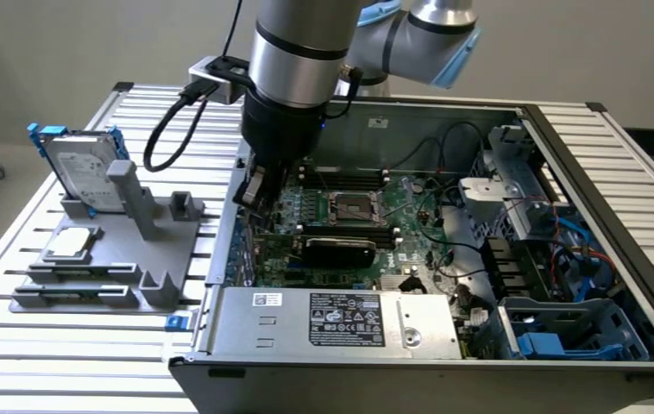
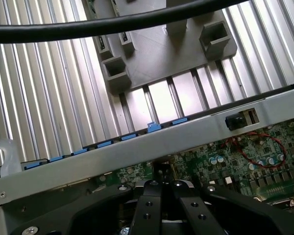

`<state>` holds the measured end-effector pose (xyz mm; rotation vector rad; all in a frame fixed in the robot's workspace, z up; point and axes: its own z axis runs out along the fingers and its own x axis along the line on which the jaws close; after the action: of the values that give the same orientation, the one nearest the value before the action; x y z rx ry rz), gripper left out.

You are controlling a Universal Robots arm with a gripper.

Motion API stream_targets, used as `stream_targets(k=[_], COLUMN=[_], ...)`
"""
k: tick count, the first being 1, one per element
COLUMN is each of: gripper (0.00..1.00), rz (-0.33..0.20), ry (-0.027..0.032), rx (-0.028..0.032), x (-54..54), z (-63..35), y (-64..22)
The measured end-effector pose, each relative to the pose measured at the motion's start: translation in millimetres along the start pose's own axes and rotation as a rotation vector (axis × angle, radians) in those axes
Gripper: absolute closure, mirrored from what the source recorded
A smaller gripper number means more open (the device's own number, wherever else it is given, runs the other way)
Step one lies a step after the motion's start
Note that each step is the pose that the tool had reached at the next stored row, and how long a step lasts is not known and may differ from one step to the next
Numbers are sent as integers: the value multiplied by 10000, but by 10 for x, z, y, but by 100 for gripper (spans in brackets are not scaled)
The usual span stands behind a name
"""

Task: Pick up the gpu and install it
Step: 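Press down on the gpu until it lock into place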

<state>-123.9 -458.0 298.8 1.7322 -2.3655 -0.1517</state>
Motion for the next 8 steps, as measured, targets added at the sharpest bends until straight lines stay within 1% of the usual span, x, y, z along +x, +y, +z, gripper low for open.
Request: stream_targets(k=[4,8], gripper=[89,89], rz=[15,32], ry=[61,135], rx=[18,41], x=[0,0], z=[0,0], y=[0,-2])
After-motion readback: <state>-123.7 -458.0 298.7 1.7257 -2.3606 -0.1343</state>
